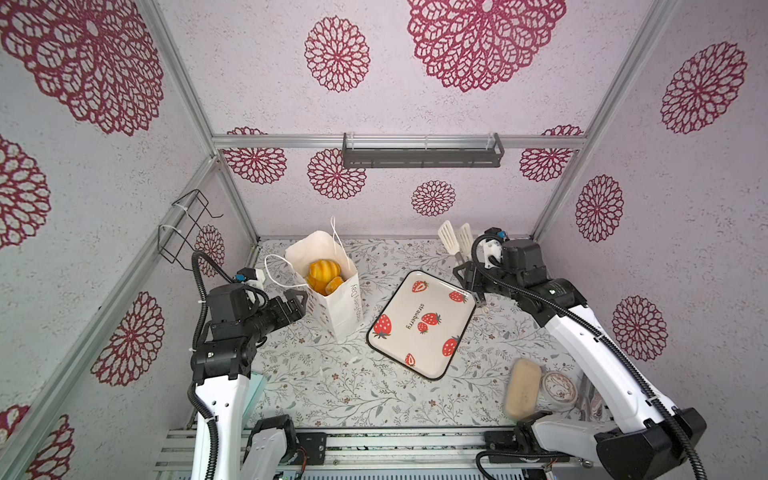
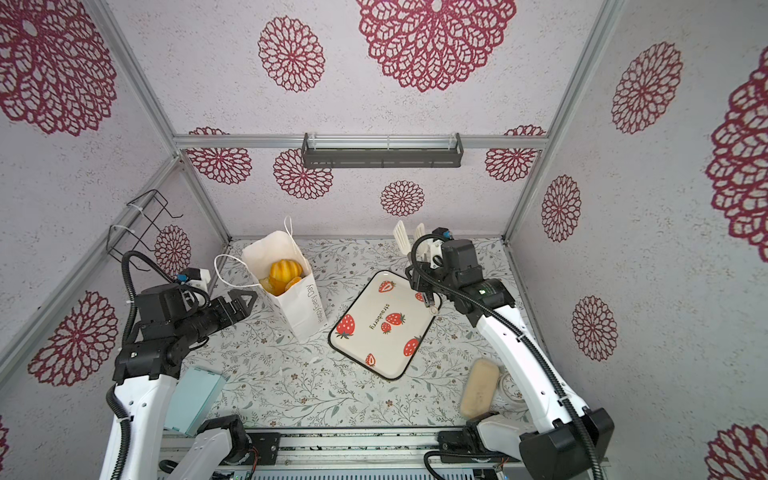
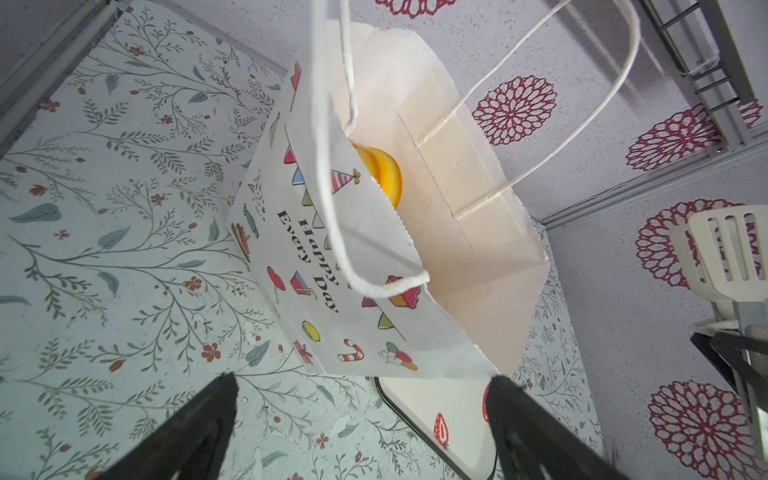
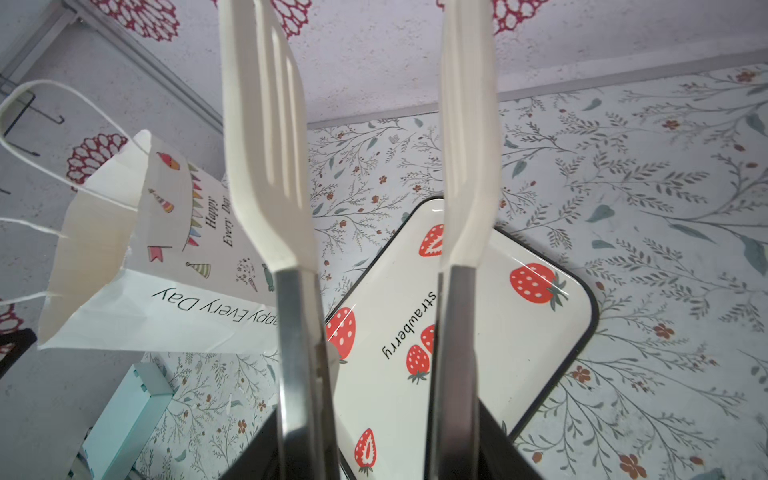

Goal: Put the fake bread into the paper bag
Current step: 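Withdraw the tongs from the bag while the left gripper releases the bag handle, then lower the tongs onto the table beside the tray and release them with the right gripper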

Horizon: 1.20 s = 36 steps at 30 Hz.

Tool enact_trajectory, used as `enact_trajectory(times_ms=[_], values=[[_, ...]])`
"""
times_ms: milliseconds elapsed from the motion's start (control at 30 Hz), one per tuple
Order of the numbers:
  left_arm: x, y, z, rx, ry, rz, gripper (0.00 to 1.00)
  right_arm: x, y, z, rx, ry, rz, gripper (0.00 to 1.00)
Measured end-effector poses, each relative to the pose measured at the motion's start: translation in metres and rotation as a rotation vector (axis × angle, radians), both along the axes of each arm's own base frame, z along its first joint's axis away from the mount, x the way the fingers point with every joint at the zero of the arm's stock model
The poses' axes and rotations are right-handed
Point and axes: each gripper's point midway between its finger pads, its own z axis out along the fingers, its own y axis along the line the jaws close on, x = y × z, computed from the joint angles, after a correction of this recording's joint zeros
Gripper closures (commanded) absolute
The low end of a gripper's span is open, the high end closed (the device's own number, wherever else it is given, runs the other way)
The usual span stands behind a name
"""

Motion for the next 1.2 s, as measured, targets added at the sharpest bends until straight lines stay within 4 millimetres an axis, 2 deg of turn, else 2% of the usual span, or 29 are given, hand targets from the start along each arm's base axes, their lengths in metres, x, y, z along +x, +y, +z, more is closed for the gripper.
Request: enact_trajectory(times_ms=[133, 400, 567, 833, 1067, 1200], values=[[-0.001, 0.004, -0.018, 0.02, 0.076, 0.012, 0.03, 0.004, -0.03, -0.018, 0.014, 0.043, -0.086, 0.5], [-0.001, 0.016, -0.031, 0.067, 0.131, 0.066, 0.03, 0.01, -0.076, -0.056, 0.023, 0.132, -0.213, 0.5], [0.0, 0.027, -0.048, 0.101, 0.171, 0.118, 0.03, 0.017, -0.09, -0.076, 0.02, 0.165, -0.257, 0.5], [0.015, 0.041, -0.067, 0.144, 0.214, 0.167, 0.03, 0.029, -0.111, -0.119, -0.023, 0.246, -0.331, 0.5], [0.023, 0.048, -0.084, 0.165, 0.248, 0.189, 0.03, 0.041, -0.126, -0.14, -0.077, 0.273, -0.392, 0.5], [0.028, 0.053, -0.09, 0.18, 0.257, 0.202, 0.03, 0.047, -0.135, -0.16, -0.122, 0.308, -0.428, 0.5]])
